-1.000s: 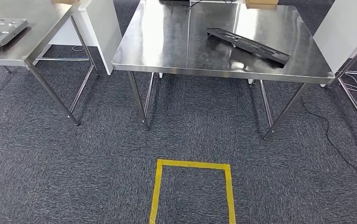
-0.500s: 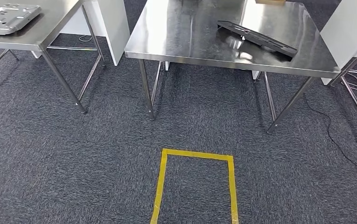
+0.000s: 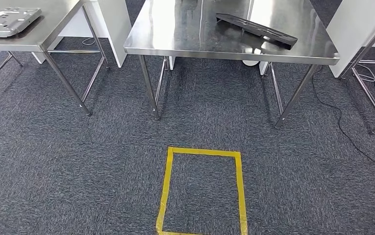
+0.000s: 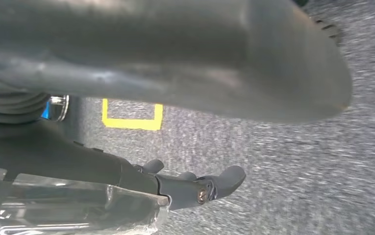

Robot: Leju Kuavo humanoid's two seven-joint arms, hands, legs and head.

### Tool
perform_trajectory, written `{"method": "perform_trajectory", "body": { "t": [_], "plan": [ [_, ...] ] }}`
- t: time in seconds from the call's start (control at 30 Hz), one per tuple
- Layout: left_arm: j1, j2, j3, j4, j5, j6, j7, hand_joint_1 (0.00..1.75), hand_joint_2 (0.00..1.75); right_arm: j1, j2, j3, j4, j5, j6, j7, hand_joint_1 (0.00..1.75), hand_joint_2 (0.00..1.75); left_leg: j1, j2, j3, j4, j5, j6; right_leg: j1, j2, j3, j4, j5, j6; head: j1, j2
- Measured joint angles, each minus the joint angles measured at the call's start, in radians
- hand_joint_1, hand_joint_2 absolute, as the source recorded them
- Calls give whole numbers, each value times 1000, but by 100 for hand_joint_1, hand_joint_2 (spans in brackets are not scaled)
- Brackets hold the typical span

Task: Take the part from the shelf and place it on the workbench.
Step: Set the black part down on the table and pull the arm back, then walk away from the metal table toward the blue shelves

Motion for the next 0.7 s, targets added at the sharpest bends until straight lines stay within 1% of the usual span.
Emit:
{"method": "perform_trajectory", "body": {
  "t": [0.03, 0.07, 0.1, 0.13, 0.17, 0.2, 0.23, 0.27, 0.3, 0.33, 0.37, 0.4, 0.43, 0.47, 0.5, 0.53, 0.57, 0.6, 0.63, 0.67, 0.7],
  "plan": [
    [0, 0, -1, 0, 0, 0, 0, 0, 0, 0, 0, 0, 0, 0, 0, 0, 0, 0, 0, 0, -8, 60, -27, -2, 3, -2, -12, 2, 10, -3, -1, 0],
    [0, 0, -1, 0, 0, 0, 0, 0, 0, 1, 0, 0, 0, 0, 0, 0, 0, 0, 0, -1, -5, 94, -30, -1, 6, -3, -25, 6, 20, -3, -1, 0],
    [0, 0, -2, 0, 1, 0, 0, 0, 0, 1, 0, 0, 0, 0, 1, -1, 0, 0, 0, -1, 15, 95, -12, 1, 8, -3, -41, 12, 28, -2, -1, 0],
    [0, 0, -2, 0, 1, 1, 0, 0, 0, 1, 0, 0, 0, 0, 1, -1, 0, 0, 0, -2, 53, 57, 15, 5, 9, -3, -57, 19, 35, 0, -1, 0],
    [-1, 0, -3, 0, 1, 1, 0, 0, 0, 0, 0, 0, 0, 1, 1, -1, 0, 0, -1, -3, 106, -10, 36, 10, 10, -3, -71, 27, 41, 2, -1, 0],
    [-3, 1, -3, 0, 2, 2, 0, 0, 0, 0, 0, 0, 0, 1, 2, -1, 0, 0, -2, -5, 158, -85, 43, 16, 12, -3, -82, 34, 47, 6, -1, 0],
    [-5, 2, -3, 0, 2, 2, 0, 0, 0, 0, 0, 0, 0, 1, 2, -2, 0, 0, -4, -6, 199, -147, 41, 21, 13, -3, -90, 38, 53, 11, -1, 0],
    [-7, 2, -3, 0, 3, 3, 0, 0, 0, 0, 0, 0, 0, 2, 3, -2, 0, 0, -7, -7, 220, -186, 34, 26, 14, -4, -94, 40, 61, 16, 0, 0],
    [-7, 3, -3, 0, 3, 4, 0, 0, 0, 0, 1, 1, 0, 2, 4, -3, 0, 0, -12, -8, 225, -201, 32, 30, 13, -5, -97, 39, 69, 24, -1, 0],
    [-7, 3, -3, 0, 5, 5, 0, 0, 0, 0, 1, 1, 0, 3, 6, -4, 0, 0, -14, -8, 218, -205, 40, 36, 13, -5, -100, 37, 78, 31, -1, 0],
    [-7, 2, -3, 0, 6, 6, 0, 0, 0, 0, 0, 1, 1, 3, 7, -5, 0, 0, -14, -6, 208, -208, 51, 43, 11, -5, -104, 39, 79, 36, -2, 0],
    [-8, 2, -3, 0, 8, 7, 0, 0, 0, 0, 0, 1, 2, 4, 9, -5, 0, 0, -13, -3, 197, -211, 65, 50, 11, -3, -113, 51, 65, 37, -2, 0],
    [-8, 1, -3, 0, 9, 8, 0, 0, 0, 1, -1, 1, 3, 5, 10, -5, 0, 0, -11, -1, 184, -215, 79, 56, 11, -1, -127, 78, 34, 34, 0, 0],
    [-9, 1, -3, 0, 10, 8, 0, 0, 0, 2, -2, 1, 4, 5, 12, -5, 0, 0, -9, 1, 169, -216, 93, 59, 9, 0, -143, 127, -14, 29, 3, 0],
    [-9, 0, -3, 0, 10, 9, 0, 0, 0, 3, -3, 2, 5, 6, 13, -5, 0, 0, -9, 2, 152, -216, 106, 61, 9, 2, -161, 190, -63, 24, 5, 0],
    [-8, -1, -3, 0, 11, 9, 0, 0, 0, 3, -3, 2, 5, 7, 15, -6, 0, 0, -9, 4, 135, -215, 120, 60, 8, 2, -173, 254, -99, 24, 8, 0],
    [-8, -2, -3, 0, 11, 10, 0, 0, 0, 3, -4, 3, 5, 8, 16, -6, 0, 0, -9, 6, 115, -215, 134, 59, 7, 2, -174, 304, -112, 31, 8, 0],
    [-8, -3, -3, 0, 11, 11, 0, 0, 0, 3, -4, 4, 6, 9, 16, -6, 0, 0, -8, 8, 96, -214, 149, 57, 5, 2, -161, 327, -103, 43, 8, 0],
    [-8, -3, -3, 0, 12, 13, 1, 0, 0, 3, -6, 5, 6, 10, 17, -7, 0, 0, -7, 9, 78, -212, 164, 54, 3, 2, -133, 317, -78, 56, 8, 0],
    [-8, -4, -3, 0, 12, 14, 1, 0, 0, 3, -7, 7, 6, 11, 17, -8, 0, 0, -6, 9, 61, -210, 178, 49, 0, 2, -88, 274, -53, 67, 8, 0],
    [-9, -5, -3, 0, 12, 16, 2, 0, 0, 2, -8, 9, 6, 13, 18, -10, 0, 0, -6, 9, 47, -205, 190, 44, -2, 3, -26, 200, -43, 72, 8, 0]
  ]
}}
